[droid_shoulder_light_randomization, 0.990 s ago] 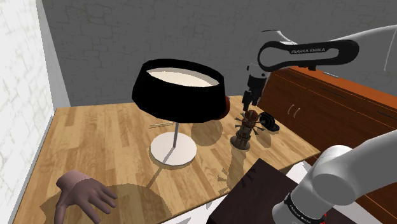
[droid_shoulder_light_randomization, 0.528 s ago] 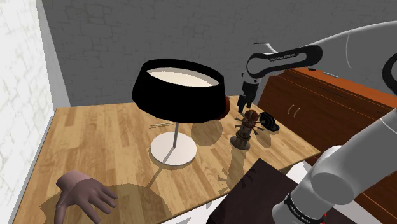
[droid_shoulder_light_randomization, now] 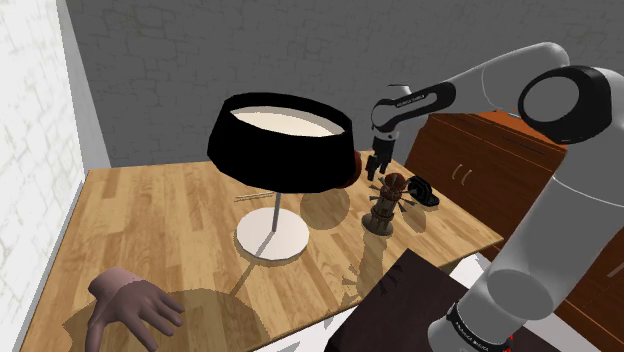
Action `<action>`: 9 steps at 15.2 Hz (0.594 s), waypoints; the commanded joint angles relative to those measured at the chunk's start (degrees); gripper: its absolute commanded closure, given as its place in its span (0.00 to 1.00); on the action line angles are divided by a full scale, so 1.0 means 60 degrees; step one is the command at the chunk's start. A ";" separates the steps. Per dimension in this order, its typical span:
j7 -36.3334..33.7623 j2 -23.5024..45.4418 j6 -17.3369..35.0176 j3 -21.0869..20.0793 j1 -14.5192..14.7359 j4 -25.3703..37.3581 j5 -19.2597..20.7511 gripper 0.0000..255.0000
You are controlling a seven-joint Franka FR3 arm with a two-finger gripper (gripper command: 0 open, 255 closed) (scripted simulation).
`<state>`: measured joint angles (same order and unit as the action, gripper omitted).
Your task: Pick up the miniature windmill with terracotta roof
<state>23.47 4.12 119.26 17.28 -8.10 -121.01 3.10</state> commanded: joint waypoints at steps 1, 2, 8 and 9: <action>0.0181 0.0450 0.0240 0.0036 -0.0072 0.0195 -0.0151 0.00; 0.0190 0.0517 0.0360 0.0032 -0.0079 0.0139 -0.0171 0.00; 0.0251 0.0925 0.1024 0.0022 -0.0100 -0.0132 -0.0302 0.00; 0.0252 0.0925 0.1024 0.0023 -0.0099 -0.0133 -0.0302 0.00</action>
<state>24.88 9.21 125.20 17.65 -8.87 -121.68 1.29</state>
